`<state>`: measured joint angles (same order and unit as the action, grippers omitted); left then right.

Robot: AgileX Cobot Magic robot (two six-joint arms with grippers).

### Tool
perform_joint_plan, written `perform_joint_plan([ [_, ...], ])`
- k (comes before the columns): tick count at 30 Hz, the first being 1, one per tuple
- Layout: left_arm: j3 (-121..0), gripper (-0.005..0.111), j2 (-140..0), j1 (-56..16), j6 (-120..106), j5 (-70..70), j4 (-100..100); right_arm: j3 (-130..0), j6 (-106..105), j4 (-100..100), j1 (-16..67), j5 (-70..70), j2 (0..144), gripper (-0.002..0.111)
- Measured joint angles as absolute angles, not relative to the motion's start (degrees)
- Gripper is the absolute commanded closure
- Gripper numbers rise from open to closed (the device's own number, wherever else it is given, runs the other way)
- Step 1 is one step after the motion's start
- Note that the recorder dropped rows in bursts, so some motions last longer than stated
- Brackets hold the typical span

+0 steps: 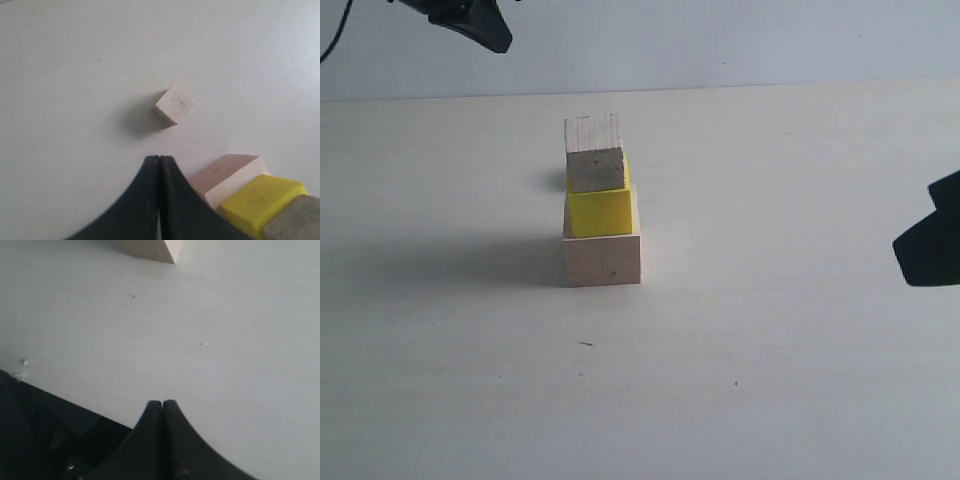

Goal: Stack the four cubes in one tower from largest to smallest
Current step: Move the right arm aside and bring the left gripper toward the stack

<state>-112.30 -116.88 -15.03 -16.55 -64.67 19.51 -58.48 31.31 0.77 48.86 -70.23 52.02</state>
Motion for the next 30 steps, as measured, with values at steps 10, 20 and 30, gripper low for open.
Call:
perform_joint_plan([
  [10, -117.03, 0.107, -124.35, -13.30, -23.78, -64.26, 30.47, -58.48, 31.31, 4.48, 48.86, -70.23, 52.02, 0.108],
  [20, -117.03, 0.107, -131.30, -13.30, -31.34, -63.56, 37.20, -58.48, 31.31, 4.48, 48.86, -70.23, 52.02, 0.108],
  [30, -117.03, 0.107, -136.46, -13.30, -36.42, -60.89, 43.59, -58.48, 31.31, 3.31, 48.86, -70.31, 52.02, 0.108],
])
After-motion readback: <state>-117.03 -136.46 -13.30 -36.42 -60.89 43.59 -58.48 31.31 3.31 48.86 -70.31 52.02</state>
